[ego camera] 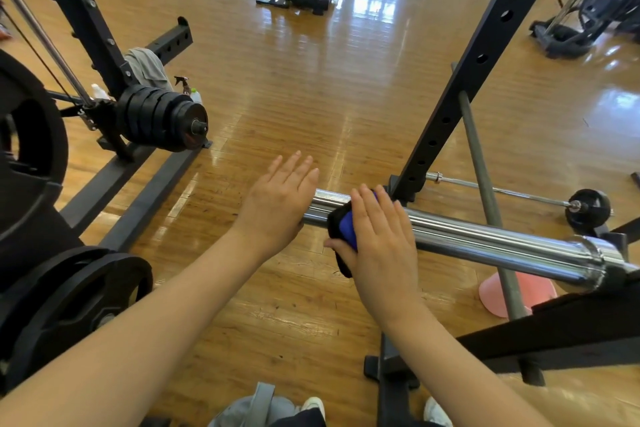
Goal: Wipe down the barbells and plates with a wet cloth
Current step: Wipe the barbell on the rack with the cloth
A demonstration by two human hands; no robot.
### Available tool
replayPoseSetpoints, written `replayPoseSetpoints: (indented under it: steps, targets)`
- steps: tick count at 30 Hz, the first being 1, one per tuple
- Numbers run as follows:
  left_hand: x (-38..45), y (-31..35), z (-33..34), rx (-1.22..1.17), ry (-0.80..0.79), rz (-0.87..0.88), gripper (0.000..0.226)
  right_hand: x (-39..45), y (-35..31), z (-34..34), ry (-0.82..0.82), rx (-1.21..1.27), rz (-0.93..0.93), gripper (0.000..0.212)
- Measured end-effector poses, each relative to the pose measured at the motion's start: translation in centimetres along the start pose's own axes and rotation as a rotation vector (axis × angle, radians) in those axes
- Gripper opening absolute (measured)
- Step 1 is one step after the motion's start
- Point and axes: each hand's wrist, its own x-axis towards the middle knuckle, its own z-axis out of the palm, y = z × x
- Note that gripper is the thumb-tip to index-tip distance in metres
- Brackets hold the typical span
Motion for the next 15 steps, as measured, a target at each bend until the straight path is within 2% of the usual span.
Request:
replayPoseSetpoints:
  steps: [3, 7, 11, 15]
  targets:
    - [0.5, -0.1, -0.9, 0.003, -0.104, -0.010, 0.083, -0.6, 1.0, -0.2, 0.112, 0.059, -0.036, 0.045]
    - [0.7, 0.2, -1.2, 0.067, -0.157, -0.035, 0.080, 0.7, 1.4, -1.2, 0.216, 0.217, -0.032, 0.043]
    - [-0.8, 1.6, 0.4, 0.075, 0.073, -0.092, 0.083, 1.4, -0.4, -0.3, 0.236, 0.265, -0.161, 0.027]
    - [-0.7, 2.1, 1.8, 0.047, 0.258, -0.087, 0.046, 0.9, -0.4, 0.8, 0.161, 0.253, -0.157, 0.032]
